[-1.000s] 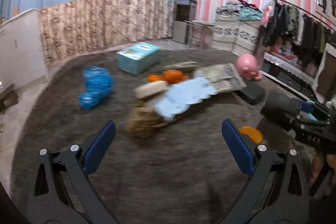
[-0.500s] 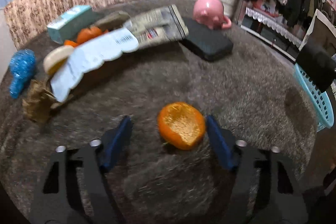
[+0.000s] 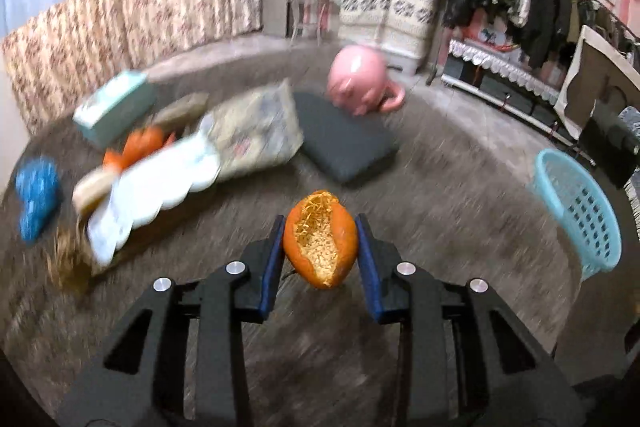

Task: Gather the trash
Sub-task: 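Carry both items over the light blue basket and open both grippers to drop them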

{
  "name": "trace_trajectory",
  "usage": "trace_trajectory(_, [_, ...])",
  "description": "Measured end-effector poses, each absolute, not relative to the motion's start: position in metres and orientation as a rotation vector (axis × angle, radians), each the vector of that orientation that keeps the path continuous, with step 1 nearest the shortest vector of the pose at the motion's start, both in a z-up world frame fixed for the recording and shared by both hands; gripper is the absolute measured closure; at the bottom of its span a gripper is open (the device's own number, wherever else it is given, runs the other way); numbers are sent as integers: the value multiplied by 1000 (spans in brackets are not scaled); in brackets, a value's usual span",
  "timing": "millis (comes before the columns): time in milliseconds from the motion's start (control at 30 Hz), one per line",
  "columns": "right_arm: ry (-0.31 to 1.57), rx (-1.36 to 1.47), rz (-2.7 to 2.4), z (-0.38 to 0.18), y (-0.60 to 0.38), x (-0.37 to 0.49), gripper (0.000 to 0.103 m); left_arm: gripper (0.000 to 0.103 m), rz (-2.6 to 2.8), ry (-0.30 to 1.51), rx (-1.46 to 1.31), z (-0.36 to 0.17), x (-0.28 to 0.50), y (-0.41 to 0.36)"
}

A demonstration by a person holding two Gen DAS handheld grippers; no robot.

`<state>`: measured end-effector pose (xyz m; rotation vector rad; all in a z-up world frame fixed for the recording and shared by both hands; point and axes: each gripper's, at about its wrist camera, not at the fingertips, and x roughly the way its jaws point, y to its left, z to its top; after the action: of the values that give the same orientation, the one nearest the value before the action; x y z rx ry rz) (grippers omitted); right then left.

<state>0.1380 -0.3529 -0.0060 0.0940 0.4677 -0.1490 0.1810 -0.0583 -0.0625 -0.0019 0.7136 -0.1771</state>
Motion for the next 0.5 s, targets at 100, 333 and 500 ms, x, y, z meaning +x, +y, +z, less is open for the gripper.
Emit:
trace_trajectory(100, [466,71,-228,6,-383,139,32,70,-228,647,-1,-36,192,-93])
trace_trajectory(333, [505,94,-429,3,-459,137,32,70,-380,537,28,-13,193,-186])
trace_trajectory(500, [525,143,-492,-21,-486,130,32,70,-464,504,83,-19,188,-248])
